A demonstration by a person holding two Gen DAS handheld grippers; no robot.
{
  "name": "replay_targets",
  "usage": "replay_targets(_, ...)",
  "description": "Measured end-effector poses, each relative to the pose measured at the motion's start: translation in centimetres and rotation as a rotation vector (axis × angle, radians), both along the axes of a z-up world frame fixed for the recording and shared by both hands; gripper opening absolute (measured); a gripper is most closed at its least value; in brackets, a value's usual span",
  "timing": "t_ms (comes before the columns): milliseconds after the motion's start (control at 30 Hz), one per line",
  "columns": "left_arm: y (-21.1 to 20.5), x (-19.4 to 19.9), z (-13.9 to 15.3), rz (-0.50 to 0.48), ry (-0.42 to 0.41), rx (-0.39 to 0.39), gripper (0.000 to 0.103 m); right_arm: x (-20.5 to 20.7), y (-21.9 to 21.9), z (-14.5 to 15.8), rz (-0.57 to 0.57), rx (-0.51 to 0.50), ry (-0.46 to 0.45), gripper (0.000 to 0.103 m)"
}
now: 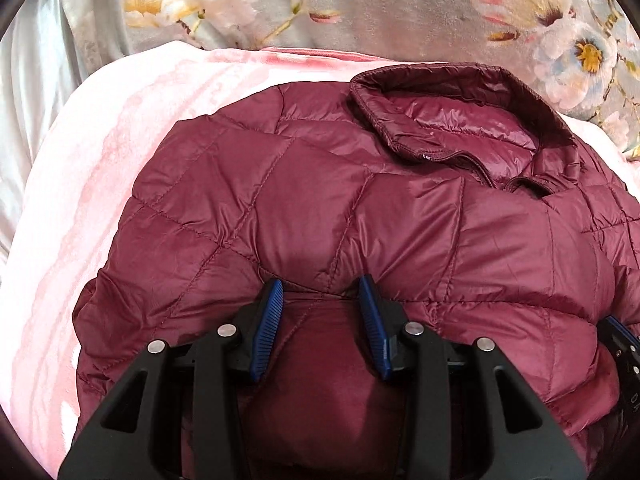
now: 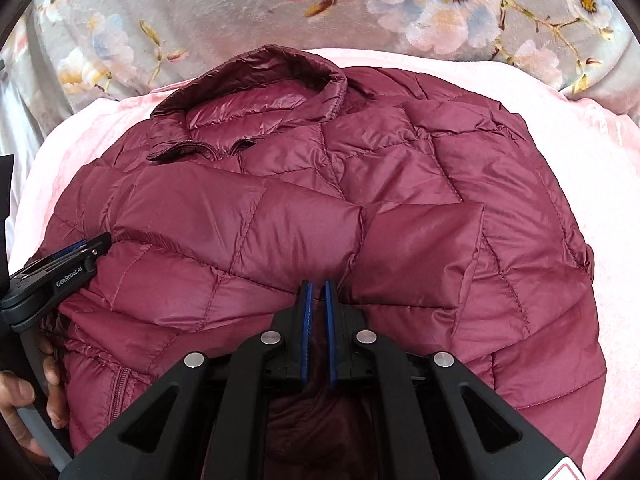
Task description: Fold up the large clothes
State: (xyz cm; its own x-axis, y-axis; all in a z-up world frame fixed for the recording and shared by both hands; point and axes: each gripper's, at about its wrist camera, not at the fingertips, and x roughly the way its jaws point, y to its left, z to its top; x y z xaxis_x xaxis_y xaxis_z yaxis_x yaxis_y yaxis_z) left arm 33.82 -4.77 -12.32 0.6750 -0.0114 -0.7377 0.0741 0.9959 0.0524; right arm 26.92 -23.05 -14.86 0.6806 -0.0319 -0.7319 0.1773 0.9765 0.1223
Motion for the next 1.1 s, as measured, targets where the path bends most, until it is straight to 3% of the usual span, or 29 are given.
replay_targets(500, -0.2, -0.5, 0.0, -0.005, -0.005, 0.006, 0.038, -0.1, 0.0, 0.0, 0.002, 0.023, -0.004, 0.006)
replay_targets(600, 1.1, -0.1, 1.0, -0.039, 0.043, -0.079, 0.046, 0.0, -1.5, 1.3, 0.034, 0.177, 0.012, 0.017)
replay_targets(667, 2.5, 0.6, 2.6, -0.068, 0.079, -0.203, 0.05, 0.6, -3.4, 3.2, 0.031, 0.292, -0.034, 0.024)
replay_targets(767, 3.8, 2.9, 6.1, -0.079, 0.073, -0.354, 0.053, 3.2, -5.3, 6.2, 0.011, 0.291, -0.084, 0.041)
replay_targets(800, 3.7, 4.0, 7.0, -0.089, 0.073, -0.388, 0.059, 4.8, -5.7, 6.8, 0.024, 0.279, -0.091, 0.047)
replay_targets(900, 2.2, 7.8, 7.4, -0.102, 0.114, -0.407, 0.064, 8.9, -6.4, 6.7, 0.023, 0.274, -0.066, 0.049)
replay_targets(1100, 0.0, 12.4, 3.3, -0.059, 0.232, -0.411, 0.061, 13.5, -6.9, 3.5, 0.012, 0.328, 0.053, 0.054)
